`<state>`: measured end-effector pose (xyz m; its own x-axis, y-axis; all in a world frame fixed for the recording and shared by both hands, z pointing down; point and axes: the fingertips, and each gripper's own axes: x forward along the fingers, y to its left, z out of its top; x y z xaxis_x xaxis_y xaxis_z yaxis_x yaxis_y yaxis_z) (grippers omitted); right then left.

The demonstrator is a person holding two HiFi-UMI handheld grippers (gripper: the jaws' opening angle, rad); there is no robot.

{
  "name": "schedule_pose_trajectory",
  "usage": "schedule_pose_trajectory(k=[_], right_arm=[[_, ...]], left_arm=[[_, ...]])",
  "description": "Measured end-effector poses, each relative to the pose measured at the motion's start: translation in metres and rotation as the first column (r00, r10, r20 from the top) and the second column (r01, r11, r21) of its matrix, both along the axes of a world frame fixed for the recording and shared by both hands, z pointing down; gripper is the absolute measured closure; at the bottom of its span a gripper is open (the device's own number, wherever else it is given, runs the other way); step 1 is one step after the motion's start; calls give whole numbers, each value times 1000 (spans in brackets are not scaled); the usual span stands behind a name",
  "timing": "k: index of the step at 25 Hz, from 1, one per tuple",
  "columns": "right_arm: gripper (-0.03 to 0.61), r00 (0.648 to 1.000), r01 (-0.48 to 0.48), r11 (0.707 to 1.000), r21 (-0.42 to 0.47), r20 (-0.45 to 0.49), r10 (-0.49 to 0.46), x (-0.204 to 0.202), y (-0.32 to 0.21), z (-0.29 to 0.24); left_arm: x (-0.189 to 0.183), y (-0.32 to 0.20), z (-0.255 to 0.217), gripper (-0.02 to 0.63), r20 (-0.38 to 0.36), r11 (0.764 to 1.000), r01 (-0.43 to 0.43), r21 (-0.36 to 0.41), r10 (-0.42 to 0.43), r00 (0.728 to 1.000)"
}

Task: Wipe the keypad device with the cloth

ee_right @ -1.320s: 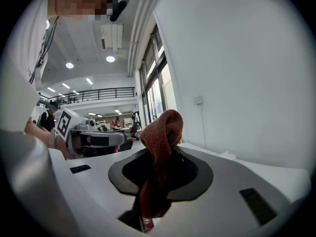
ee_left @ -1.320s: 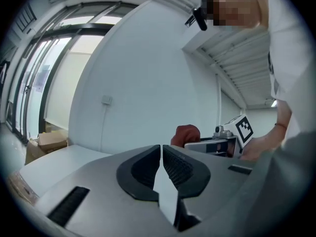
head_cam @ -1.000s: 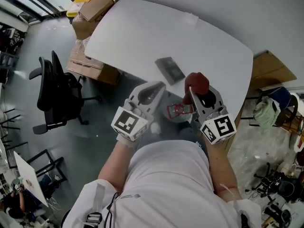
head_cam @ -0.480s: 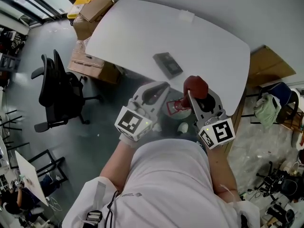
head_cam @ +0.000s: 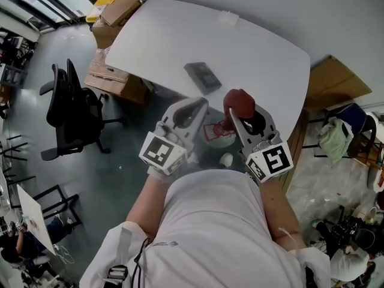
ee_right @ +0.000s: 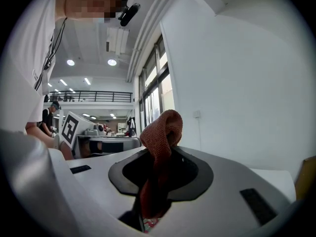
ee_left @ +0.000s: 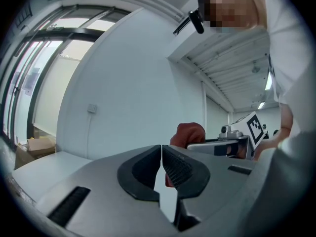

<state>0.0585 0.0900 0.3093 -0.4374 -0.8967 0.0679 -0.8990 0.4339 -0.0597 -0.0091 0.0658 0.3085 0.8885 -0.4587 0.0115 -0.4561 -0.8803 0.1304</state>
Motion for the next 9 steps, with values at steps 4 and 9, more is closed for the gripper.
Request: schedule_pose_trajectory(k=[4, 9], right_arm=[[483, 1000, 0, 1000, 8, -2, 0, 6, 5, -2], [483, 1000, -14, 1000, 15, 5, 14, 13, 10, -3]], left_arm=[[9, 13, -6, 603, 7, 999, -24, 32, 23, 1000], [11, 22, -12, 603, -16, 999, -33, 24, 33, 999]])
